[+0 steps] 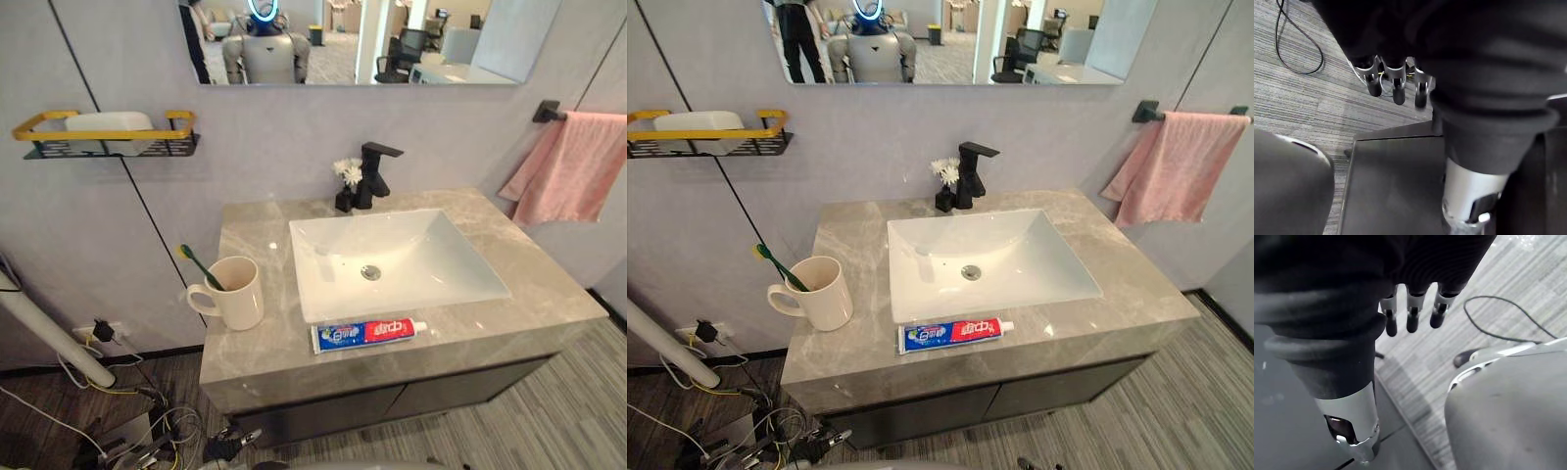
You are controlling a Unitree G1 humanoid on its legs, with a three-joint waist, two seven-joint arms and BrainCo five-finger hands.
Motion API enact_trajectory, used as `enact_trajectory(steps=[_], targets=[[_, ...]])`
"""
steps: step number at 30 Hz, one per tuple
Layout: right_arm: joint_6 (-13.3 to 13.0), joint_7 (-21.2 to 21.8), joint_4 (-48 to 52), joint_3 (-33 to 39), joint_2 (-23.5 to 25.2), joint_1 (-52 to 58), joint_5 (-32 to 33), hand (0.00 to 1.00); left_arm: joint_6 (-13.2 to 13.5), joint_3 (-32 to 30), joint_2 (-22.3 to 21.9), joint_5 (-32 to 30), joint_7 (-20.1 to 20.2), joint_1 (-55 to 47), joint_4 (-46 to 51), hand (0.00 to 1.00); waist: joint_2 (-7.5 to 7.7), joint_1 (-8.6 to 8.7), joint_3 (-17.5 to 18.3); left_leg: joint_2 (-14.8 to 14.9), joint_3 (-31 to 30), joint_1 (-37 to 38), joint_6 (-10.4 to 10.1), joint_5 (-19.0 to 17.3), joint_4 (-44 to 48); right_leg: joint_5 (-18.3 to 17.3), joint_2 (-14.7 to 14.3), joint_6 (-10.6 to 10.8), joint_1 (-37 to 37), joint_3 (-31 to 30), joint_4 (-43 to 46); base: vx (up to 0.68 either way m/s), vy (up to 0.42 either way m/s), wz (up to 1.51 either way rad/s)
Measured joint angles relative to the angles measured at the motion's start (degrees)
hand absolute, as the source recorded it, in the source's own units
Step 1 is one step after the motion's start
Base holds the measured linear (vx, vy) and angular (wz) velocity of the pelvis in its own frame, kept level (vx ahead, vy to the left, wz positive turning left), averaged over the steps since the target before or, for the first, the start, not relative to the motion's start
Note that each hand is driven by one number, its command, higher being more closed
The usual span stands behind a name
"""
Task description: Organize washtable
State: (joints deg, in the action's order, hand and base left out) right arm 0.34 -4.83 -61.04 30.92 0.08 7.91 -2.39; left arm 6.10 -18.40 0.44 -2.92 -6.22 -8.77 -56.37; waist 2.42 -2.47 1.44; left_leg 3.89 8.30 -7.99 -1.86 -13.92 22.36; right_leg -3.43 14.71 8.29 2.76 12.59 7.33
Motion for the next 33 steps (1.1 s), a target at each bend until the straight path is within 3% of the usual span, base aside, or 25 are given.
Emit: enact_trajectory(steps=[8, 12, 13, 17, 23, 28, 33], targets=[[0.0, 0.1, -3.5, 0.2, -0.5, -0.6, 0.1, 0.00, 0.3, -0.1, 2.4, 0.0, 0.3, 1.0, -3.8, 0.00, 0.28, 0.35, 0.0, -0.6, -4.6, 2.8, -1.8, 6.5, -8.6, -1.2, -2.3, -0.1, 1.1, 1.9, -3.1, 0.03, -0.087, 0.14], [-0.2, 1.4, -3.5, 0.0, -0.6, -1.8, 0.0, 0.00, 0.5, -2.5, 2.4, 0.0, 1.0, 1.0, -3.9, 0.00, 0.44, 0.25, -1.4, 0.1, -8.9, 3.1, -2.5, 7.4, -8.5, -2.3, -4.1, -2.5, 4.4, 6.0, -3.3, 0.09, -0.123, 0.55], [-0.2, 1.4, -3.5, 0.0, -0.7, -2.1, 0.0, 0.00, 0.5, -2.5, 2.5, 0.1, 1.0, 1.0, -3.9, 0.00, -0.15, 0.18, -2.0, 0.2, -9.5, 2.8, -2.5, 7.4, -7.9, -2.6, -4.4, -2.9, 4.6, 6.4, -3.1, 0.00, -0.071, 0.43], [-1.3, 1.5, -3.3, -2.1, -1.8, -6.9, 0.0, 0.00, 0.4, -3.7, 1.8, 1.2, 0.9, -0.8, -4.1, 0.00, -0.85, -0.21, -3.8, 2.0, -8.8, 2.8, -2.7, 7.4, -8.0, -3.0, -5.6, -3.0, 4.0, 6.1, -2.2, -0.03, -0.046, -0.02], [-1.7, 1.3, -3.4, -3.0, -1.7, -6.3, 0.0, 0.00, 0.3, -4.3, 2.3, 2.3, 0.8, -1.4, -5.0, 0.00, -0.26, 0.14, -3.6, 2.0, -8.3, 5.9, -4.2, 10.4, -14.5, -3.7, -5.0, -2.1, 3.0, 6.0, -1.4, -0.01, -0.026, -0.06], [-1.7, 1.3, -3.5, -4.9, -1.7, -3.8, 0.0, 0.00, 0.2, -2.4, 2.6, 2.2, 0.7, -1.1, -5.0, 0.00, -0.14, 1.88, -3.9, 1.4, -9.6, 10.4, -4.6, 17.4, -27.0, -3.7, -4.5, -2.0, 3.2, 7.6, -1.4, 0.05, -0.026, 0.20], [-1.6, 1.3, -3.4, -4.9, -1.3, -2.5, 0.0, 0.00, 0.4, 0.6, 3.3, -0.1, 0.9, -0.7, -4.9, 0.00, 0.67, 1.72, -4.3, 0.3, -8.8, 11.6, -4.3, 17.6, -28.2, -3.7, -3.5, -1.9, 4.1, 6.8, 0.1, -0.01, 0.024, 0.03]])
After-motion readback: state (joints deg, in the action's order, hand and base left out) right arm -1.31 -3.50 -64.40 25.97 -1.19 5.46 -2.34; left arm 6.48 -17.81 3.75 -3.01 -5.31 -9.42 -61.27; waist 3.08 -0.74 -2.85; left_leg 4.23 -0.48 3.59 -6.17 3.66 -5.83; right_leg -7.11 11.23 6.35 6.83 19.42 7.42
